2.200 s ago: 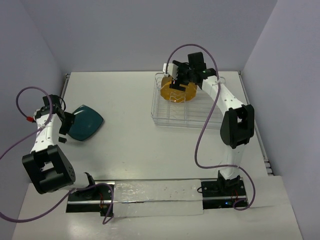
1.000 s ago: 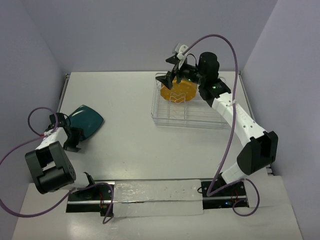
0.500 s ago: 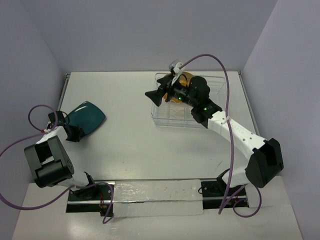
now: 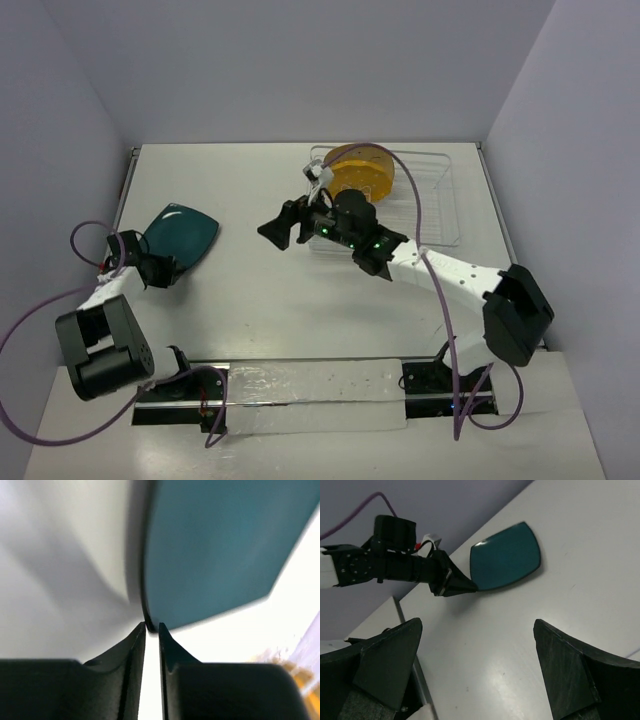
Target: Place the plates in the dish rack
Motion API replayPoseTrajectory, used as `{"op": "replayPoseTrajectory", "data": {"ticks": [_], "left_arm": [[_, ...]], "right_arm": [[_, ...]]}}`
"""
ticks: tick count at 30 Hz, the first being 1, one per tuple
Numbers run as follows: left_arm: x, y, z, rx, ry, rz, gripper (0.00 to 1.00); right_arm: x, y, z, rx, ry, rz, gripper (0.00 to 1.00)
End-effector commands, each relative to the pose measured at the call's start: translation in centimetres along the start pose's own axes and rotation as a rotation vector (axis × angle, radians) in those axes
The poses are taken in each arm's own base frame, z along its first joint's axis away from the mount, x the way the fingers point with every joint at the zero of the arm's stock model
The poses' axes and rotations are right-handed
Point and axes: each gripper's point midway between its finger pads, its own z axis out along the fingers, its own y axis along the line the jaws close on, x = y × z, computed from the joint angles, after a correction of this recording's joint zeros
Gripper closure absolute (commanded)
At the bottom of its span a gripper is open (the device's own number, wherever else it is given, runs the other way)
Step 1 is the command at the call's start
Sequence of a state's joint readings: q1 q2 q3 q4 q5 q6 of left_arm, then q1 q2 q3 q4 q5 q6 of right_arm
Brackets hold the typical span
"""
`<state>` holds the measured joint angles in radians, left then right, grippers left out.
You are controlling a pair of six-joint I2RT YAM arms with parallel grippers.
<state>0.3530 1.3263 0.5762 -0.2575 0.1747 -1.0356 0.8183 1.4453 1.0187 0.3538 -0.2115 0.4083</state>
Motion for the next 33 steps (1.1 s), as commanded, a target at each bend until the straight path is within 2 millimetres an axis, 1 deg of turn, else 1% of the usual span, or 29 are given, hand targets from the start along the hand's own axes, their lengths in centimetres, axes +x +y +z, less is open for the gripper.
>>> {"op": "replayPoseTrajectory", "data": {"ticks": [1, 2, 3, 4, 6, 8, 11, 13, 14, 15, 17, 18, 19, 20, 22, 26, 27, 28, 30, 32, 33], "left_arm": [[1.6, -2.6, -3.2, 0.099, -0.019, -0.019, 1.00], [1.7, -2.9, -3.6, 0.111, -0.031, -0.024, 1.00], [1.8, -2.8, -3.7, 0.106, -0.037, -0.027, 1.00], [1.7, -2.9, -4.1, 0.112, -0.049, -0.032, 1.00], [1.7, -3.0, -4.7, 0.121, -0.058, -0.038, 1.00], [1.6, -3.2, -5.1, 0.131, -0.068, -0.031, 1.00], [1.1, -2.5, -4.9, 0.075, -0.089, -0.013, 1.00], [1.0, -2.3, -4.6, 0.046, -0.086, -0.003, 0.99], [1.0, -2.3, -4.3, 0.037, -0.075, -0.005, 0.90], [1.1, -2.4, -4.0, 0.034, -0.066, -0.009, 0.76], [1.1, -2.6, -3.5, 0.032, -0.054, -0.017, 0.61], [0.9, -2.6, -3.2, 0.021, -0.054, -0.022, 0.49], [0.8, -2.5, -2.9, 0.008, -0.058, -0.024, 0.41], [0.6, -2.7, -2.9, 0.004, -0.062, -0.025, 0.37], [0.3, -2.5, -2.4, -0.010, -0.070, -0.028, 0.35], [0.1, -2.4, -1.5, -0.017, -0.079, -0.041, 0.37], [-0.1, -2.5, -1.4, -0.017, -0.086, -0.043, 0.38], [-0.1, -2.4, -1.1, -0.019, -0.088, -0.044, 0.39], [-0.3, -2.6, -0.7, -0.010, -0.092, -0.047, 0.42], [-0.4, -2.7, -0.1, -0.006, -0.094, -0.056, 0.46], [-0.4, -2.8, 0.3, 0.001, -0.089, -0.058, 0.49]], "right_arm": [[3.5, 0.0, 3.0, 0.037, 0.040, 0.261, 0.00], [4.3, 0.2, 3.7, 0.037, 0.060, 0.289, 0.00], [3.8, 0.5, 4.0, 0.027, 0.053, 0.292, 0.00], [4.3, 0.7, 4.5, 0.038, 0.073, 0.326, 0.00], [5.2, 0.2, 6.2, 0.087, 0.106, 0.389, 0.00], [6.2, -0.7, 8.2, 0.142, 0.129, 0.478, 0.00], [7.3, -1.2, 9.4, 0.171, 0.151, 0.517, 0.00], [6.9, -0.9, 10.2, 0.172, 0.135, 0.514, 0.00], [6.7, -0.7, 10.9, 0.167, 0.132, 0.512, 0.00], [6.6, -0.6, 11.6, 0.160, 0.133, 0.514, 0.00], [6.6, -0.6, 12.9, 0.152, 0.128, 0.519, 0.00], [6.7, -0.6, 13.7, 0.149, 0.127, 0.514, 0.00], [6.9, -0.8, 14.2, 0.154, 0.135, 0.512, 0.00], [7.1, -0.8, 14.4, 0.154, 0.143, 0.508, 0.00], [7.7, -1.2, 14.6, 0.160, 0.150, 0.507, 0.00], [8.5, -1.7, 14.5, 0.167, 0.135, 0.527, 0.00], [8.2, -1.6, 14.7, 0.150, 0.119, 0.522, 0.00], [8.7, -1.9, 14.9, 0.157, 0.124, 0.527, 0.00], [9.0, -1.7, 15.2, 0.140, 0.129, 0.526, 0.00], [9.3, -1.3, 15.4, 0.117, 0.134, 0.536, 0.00], [9.5, -1.5, 15.4, 0.115, 0.136, 0.543, 0.00]]}}
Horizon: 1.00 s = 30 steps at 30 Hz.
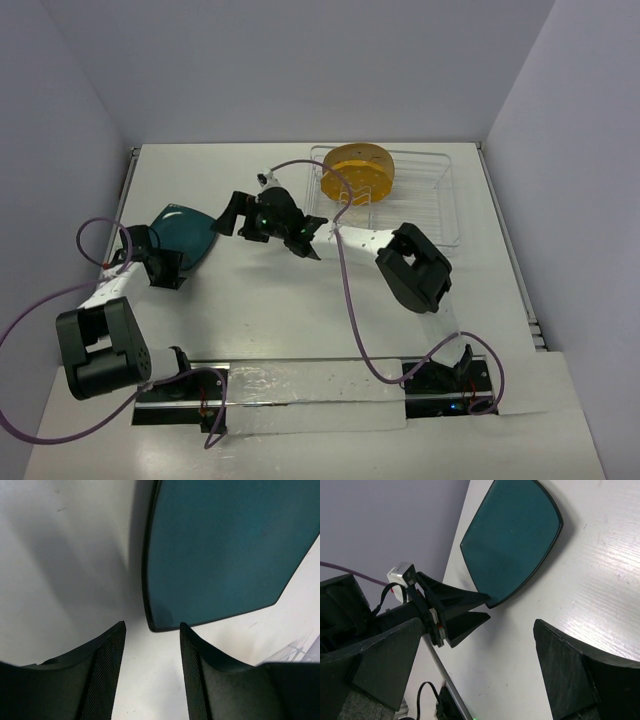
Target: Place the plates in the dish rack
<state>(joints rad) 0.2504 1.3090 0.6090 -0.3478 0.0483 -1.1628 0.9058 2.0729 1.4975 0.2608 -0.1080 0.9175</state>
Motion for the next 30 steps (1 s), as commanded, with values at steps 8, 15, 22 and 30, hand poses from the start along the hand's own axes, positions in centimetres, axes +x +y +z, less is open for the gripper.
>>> {"op": "replayPoseTrajectory", "data": {"ticks": [8, 15, 22, 30], "left_arm": [[-0.7, -3.0, 1.8, 0.103, -0.007, -0.046, 0.70], [0.5, -2.3, 1.3, 0.137, 0.025, -0.097, 1.00], [-0.4, -3.5, -0.7, 0.199, -0.026, -0.093, 1.00], [-0.8, -4.0, -1.0, 0.206, -0.041, -0.073, 1.00]], "right_arm": [[1.4, -0.5, 0.9, -0.060, -0.008, 0.031, 0.00], [2.6, -1.6, 1.6, -0.060, 0.013, 0.055, 0.00], [4.0, -1.5, 3.6, -0.098, 0.065, 0.109, 0.00], [3.1, -3.4, 6.3, -0.004, 0.003, 0.151, 0.00]]}}
